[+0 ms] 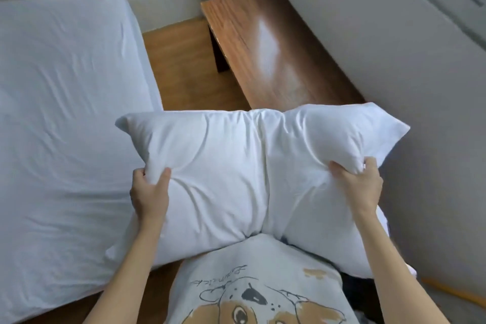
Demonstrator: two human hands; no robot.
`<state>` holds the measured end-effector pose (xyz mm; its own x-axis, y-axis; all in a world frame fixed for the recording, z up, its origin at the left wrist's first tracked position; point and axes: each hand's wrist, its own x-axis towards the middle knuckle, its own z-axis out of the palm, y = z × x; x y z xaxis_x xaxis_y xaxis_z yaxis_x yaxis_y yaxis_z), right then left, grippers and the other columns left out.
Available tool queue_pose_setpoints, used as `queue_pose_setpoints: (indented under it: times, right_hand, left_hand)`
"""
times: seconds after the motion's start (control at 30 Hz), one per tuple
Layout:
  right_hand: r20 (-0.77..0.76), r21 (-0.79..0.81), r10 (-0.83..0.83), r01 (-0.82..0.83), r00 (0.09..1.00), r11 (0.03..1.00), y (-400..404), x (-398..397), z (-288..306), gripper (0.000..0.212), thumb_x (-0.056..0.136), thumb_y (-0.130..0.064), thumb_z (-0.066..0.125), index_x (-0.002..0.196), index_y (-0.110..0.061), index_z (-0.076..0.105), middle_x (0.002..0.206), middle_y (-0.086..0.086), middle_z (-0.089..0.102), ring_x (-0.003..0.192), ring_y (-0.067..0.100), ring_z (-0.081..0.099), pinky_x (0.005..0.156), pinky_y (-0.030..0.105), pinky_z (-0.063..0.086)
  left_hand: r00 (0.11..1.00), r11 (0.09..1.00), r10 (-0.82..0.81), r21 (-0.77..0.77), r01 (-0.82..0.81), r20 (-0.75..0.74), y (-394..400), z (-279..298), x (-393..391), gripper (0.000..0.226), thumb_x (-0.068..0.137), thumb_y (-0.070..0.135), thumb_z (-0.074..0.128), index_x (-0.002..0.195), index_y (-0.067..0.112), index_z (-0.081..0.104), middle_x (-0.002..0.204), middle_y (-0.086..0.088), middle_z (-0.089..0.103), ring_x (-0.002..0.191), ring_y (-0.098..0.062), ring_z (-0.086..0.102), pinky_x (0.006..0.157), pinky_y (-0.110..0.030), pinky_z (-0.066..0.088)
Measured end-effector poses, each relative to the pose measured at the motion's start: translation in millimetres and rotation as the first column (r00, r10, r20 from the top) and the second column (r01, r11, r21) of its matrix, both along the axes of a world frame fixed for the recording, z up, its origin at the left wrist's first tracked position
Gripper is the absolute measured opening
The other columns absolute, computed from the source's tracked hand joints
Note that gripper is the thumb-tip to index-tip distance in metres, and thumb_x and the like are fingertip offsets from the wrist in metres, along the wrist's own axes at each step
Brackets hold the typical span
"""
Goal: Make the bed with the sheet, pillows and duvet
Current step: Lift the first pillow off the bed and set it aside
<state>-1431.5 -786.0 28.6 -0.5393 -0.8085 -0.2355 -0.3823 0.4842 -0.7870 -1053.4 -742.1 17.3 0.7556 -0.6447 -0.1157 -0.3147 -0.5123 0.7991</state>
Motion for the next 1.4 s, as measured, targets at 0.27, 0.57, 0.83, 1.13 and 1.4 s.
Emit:
queue_pose_setpoints:
  times: [0.27, 0.57, 0.83, 1.13, 1.4]
  right_hand:
    - [-0.025, 0.123, 0.150, -0.146, 0.988, 0.982, -159.8, 64.3, -36.2, 0.043, 0.068, -0.048, 0.072, 0.084, -0.019, 0.045, 0.076, 0.004, 0.060, 0.072, 0.026, 0.057, 0.062, 0.039, 0.050]
    - [0.005, 0.076, -0.063, 0.063, 0.998, 0.995, -366.0, 177.8, -39.4, 0.056, 0.060, -0.056, 0.070, 0.085, -0.014, 0.044, 0.076, 0.003, 0.054, 0.075, 0.028, 0.052, 0.063, 0.040, 0.042]
    - [0.057, -0.002, -0.238, 0.239, 0.969, 0.971, -520.7, 241.6, -15.5, 0.052, 0.067, -0.048, 0.077, 0.087, -0.014, 0.044, 0.075, -0.001, 0.050, 0.078, 0.029, 0.053, 0.068, 0.043, 0.047]
    - [0.084, 0.019, -0.338, 0.338, 0.937, 0.941, -689.3, 243.6, -52.2, 0.046, 0.074, -0.037, 0.079, 0.092, -0.009, 0.047, 0.073, -0.002, 0.050, 0.080, 0.030, 0.052, 0.066, 0.038, 0.039]
    - [-0.076, 0.094, -0.425, 0.430, 0.902, 0.898, -850.6, 188.8, -60.4, 0.053, 0.074, -0.045, 0.076, 0.099, -0.011, 0.044, 0.084, 0.009, 0.055, 0.079, 0.031, 0.050, 0.065, 0.035, 0.037]
  left_hand:
    - [0.985, 0.983, 0.170, 0.080, -0.168, -0.010, -108.6, -28.3, 50.4, 0.029, 0.085, 0.024, 0.072, 0.096, 0.005, 0.053, 0.095, -0.018, 0.062, 0.088, -0.035, 0.058, 0.074, -0.042, 0.045]
    - [1.000, 1.000, -0.025, 0.013, 0.025, -0.017, -398.3, -28.6, 170.0, 0.030, 0.083, 0.027, 0.073, 0.089, 0.007, 0.050, 0.084, -0.009, 0.059, 0.079, -0.031, 0.057, 0.068, -0.036, 0.042]
    - [0.988, 0.983, -0.154, -0.095, 0.156, 0.029, -612.5, 15.2, 242.6, 0.028, 0.084, 0.025, 0.072, 0.092, 0.006, 0.052, 0.085, -0.003, 0.058, 0.077, -0.024, 0.054, 0.067, -0.029, 0.038]
    - [0.952, 0.951, -0.302, -0.046, 0.304, 0.043, -816.2, -11.3, 234.0, 0.030, 0.084, 0.026, 0.072, 0.091, 0.007, 0.049, 0.085, -0.003, 0.058, 0.077, -0.024, 0.055, 0.066, -0.029, 0.039]
    - [0.883, 0.883, -0.467, 0.026, 0.468, -0.036, -1009.5, -16.8, 173.5, 0.029, 0.088, 0.027, 0.069, 0.097, 0.009, 0.048, 0.086, 0.002, 0.054, 0.081, -0.019, 0.054, 0.069, -0.028, 0.042]
